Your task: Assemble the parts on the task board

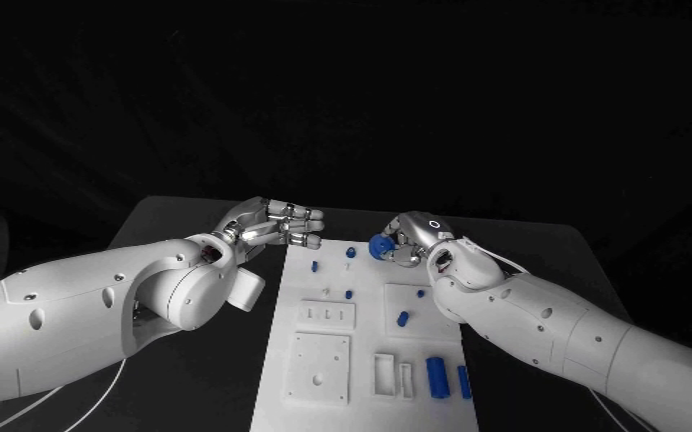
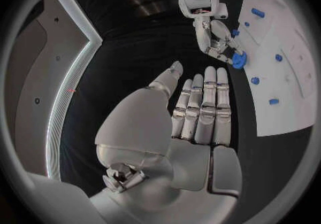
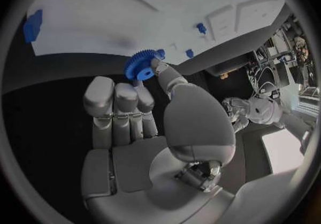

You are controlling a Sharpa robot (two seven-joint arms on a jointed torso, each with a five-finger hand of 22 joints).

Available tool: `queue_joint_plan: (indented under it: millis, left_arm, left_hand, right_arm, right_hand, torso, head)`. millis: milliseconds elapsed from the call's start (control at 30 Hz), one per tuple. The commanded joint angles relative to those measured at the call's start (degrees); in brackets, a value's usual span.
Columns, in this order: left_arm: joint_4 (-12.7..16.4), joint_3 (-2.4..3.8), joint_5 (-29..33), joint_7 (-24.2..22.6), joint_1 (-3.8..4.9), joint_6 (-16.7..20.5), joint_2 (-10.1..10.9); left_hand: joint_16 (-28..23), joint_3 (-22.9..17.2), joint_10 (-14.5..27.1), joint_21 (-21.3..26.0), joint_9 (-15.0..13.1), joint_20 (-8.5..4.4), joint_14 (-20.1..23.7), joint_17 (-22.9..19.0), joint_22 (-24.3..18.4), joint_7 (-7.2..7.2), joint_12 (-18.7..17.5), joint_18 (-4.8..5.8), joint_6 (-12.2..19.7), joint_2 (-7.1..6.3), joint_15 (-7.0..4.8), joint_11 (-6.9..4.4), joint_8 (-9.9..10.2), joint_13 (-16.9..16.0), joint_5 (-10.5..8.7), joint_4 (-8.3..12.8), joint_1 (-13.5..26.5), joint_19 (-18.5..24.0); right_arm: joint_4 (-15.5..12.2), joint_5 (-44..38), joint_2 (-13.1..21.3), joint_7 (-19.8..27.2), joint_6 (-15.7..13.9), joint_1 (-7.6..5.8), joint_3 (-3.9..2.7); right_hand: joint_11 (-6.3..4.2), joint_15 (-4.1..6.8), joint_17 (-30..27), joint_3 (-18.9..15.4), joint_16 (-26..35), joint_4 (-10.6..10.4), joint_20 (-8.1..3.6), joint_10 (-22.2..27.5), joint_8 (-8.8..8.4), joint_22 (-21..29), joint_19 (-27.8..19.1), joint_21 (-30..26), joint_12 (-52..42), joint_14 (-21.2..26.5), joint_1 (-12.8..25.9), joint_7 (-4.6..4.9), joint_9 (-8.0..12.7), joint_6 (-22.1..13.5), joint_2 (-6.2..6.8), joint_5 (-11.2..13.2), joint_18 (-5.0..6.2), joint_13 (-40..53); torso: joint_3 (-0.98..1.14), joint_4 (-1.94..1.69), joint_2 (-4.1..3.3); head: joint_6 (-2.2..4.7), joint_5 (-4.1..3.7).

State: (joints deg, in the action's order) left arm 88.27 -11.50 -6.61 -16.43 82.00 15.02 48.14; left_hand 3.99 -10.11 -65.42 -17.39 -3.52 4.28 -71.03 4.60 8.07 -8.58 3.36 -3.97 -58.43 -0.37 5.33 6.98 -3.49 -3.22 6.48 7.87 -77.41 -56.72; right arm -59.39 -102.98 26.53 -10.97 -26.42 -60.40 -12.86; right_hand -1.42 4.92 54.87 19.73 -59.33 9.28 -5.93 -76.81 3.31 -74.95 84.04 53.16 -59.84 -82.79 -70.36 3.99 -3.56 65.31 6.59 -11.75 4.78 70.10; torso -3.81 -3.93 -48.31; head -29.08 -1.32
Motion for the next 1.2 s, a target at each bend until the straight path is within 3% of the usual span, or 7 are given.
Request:
queue_joint_plan:
  millis: [33,133,300,433,600,767,1200]
  left_arm:
    - [0.32,0.04,-0.17,-0.33,0.05,-0.50,0.06]
    - [0.42,0.04,-0.17,-0.33,0.05,-0.48,0.14]
    - [0.49,0.04,-0.17,-0.30,0.06,-0.46,0.13]
    - [0.49,0.05,-0.17,-0.29,0.06,-0.47,0.07]
    - [0.38,0.05,-0.17,-0.31,0.06,-0.53,-0.10]
    - [-0.12,0.04,-0.16,-0.33,0.05,-0.65,-0.63]
    - [-0.54,0.04,-0.15,-0.36,0.04,-0.76,-1.11]
  left_hand:
    - [-0.25,0.21,0.36,-0.19,-0.05,0.03,0.26,-0.08,-0.06,0.18,0.00,0.08,0.36,-0.08,-0.03,0.02,-0.16,-0.09,0.00,0.17,0.22,-0.34]
    - [-0.25,0.21,0.36,-0.19,-0.05,0.03,0.26,-0.08,-0.06,0.18,0.00,0.08,0.36,-0.08,-0.03,0.02,-0.16,-0.09,0.00,0.17,0.22,-0.34]
    - [-0.25,0.21,0.36,-0.19,-0.05,0.03,0.26,-0.08,-0.06,0.18,0.00,0.08,0.36,-0.08,-0.03,0.02,-0.16,-0.09,0.00,0.17,0.22,-0.34]
    - [-0.25,0.21,0.36,-0.19,-0.05,0.03,0.26,-0.08,-0.06,0.18,0.00,0.08,0.36,-0.08,-0.03,0.02,-0.16,-0.09,0.00,0.17,0.22,-0.34]
    - [-0.25,0.21,0.36,-0.19,-0.05,0.03,0.26,-0.08,-0.06,0.18,0.00,0.08,0.36,-0.08,-0.03,0.02,-0.16,-0.09,0.00,0.17,0.22,-0.34]
    - [-0.26,0.15,0.29,-0.25,-0.05,0.03,0.25,-0.09,-0.28,0.17,0.00,0.08,0.38,-0.04,-0.05,0.00,-0.16,-0.09,0.07,0.22,0.28,-0.38]
    - [-0.26,0.15,0.29,-0.25,-0.05,0.03,0.25,-0.09,-0.28,0.17,0.00,0.08,0.38,-0.04,-0.05,0.00,-0.16,-0.09,0.07,0.22,0.28,-0.38]
  right_arm:
    - [-1.53,-2.95,-0.15,-1.95,-2.94,0.01,0.03]
    - [-2.13,-3.20,-0.79,-2.13,-3.02,0.01,0.11]
    - [-1.89,-3.40,-2.16,-2.22,-2.81,0.01,0.95]
    - [-0.90,-3.46,-3.39,-2.12,-2.44,0.01,1.85]
    - [0.70,-3.48,-5.02,-1.77,-2.03,0.04,2.99]
    - [2.39,-3.48,-6.62,-1.53,-1.66,0.11,4.17]
    - [5.83,-3.45,-8.98,-1.48,-0.29,0.21,4.75]
  right_hand:
    - [-0.10,0.26,-0.06,0.08,-0.27,-0.45,-0.34,-0.16,0.25,-6.46,1.36,0.34,-0.22,0.02,-0.26,0.00,-0.12,2.30,0.48,0.26,-0.82,0.07]
    - [-0.10,0.27,-0.07,0.16,-0.29,-0.58,-0.34,-0.16,0.24,-6.47,1.36,0.38,-0.21,0.02,-0.29,0.00,-0.11,2.31,0.54,0.29,-0.82,0.08]
    - [-0.09,0.27,-0.12,0.21,-0.26,-0.72,-0.35,-0.16,0.25,-6.47,1.36,0.40,-0.20,0.04,-0.29,0.01,-0.12,2.26,0.57,0.26,-0.83,0.09]
    - [-0.08,0.27,-0.21,0.23,-0.20,-0.82,-0.35,-0.12,0.25,-6.50,1.36,0.50,-0.14,0.05,-0.31,0.03,-0.12,2.19,0.61,0.22,-0.84,0.07]
    - [-0.07,0.29,-0.30,0.23,-0.15,-1.06,-0.37,-0.11,0.24,-6.49,1.36,0.48,-0.13,0.05,-0.23,0.03,-0.11,2.13,0.64,-0.02,-0.85,0.09]
    - [-0.08,0.30,-0.32,0.25,-0.16,-1.15,-0.39,-0.09,0.23,-6.46,1.34,0.39,-0.10,0.05,-0.25,0.06,-0.11,2.04,0.67,-0.31,-0.84,0.09]
    - [-0.06,0.32,-0.50,0.21,-0.01,-1.38,-0.41,0.00,0.24,-6.48,1.34,0.44,-0.03,0.11,-0.20,0.09,-0.11,1.89,0.75,-0.49,-0.84,0.09]
  torso:
    - [0.00,-0.04,-0.09]
    - [-0.03,-0.08,-0.11]
    - [-0.06,-0.25,-0.07]
    - [-0.07,-0.30,-0.12]
    - [0.06,-0.16,-0.13]
    - [-0.07,-0.25,-0.16]
    - [-0.01,-0.19,-0.11]
  head:
    - [0.15,0.09]
    - [0.13,0.18]
    - [0.20,0.04]
    - [0.15,-0.03]
    - [0.19,0.12]
    - [0.14,-0.01]
    - [0.14,0.00]
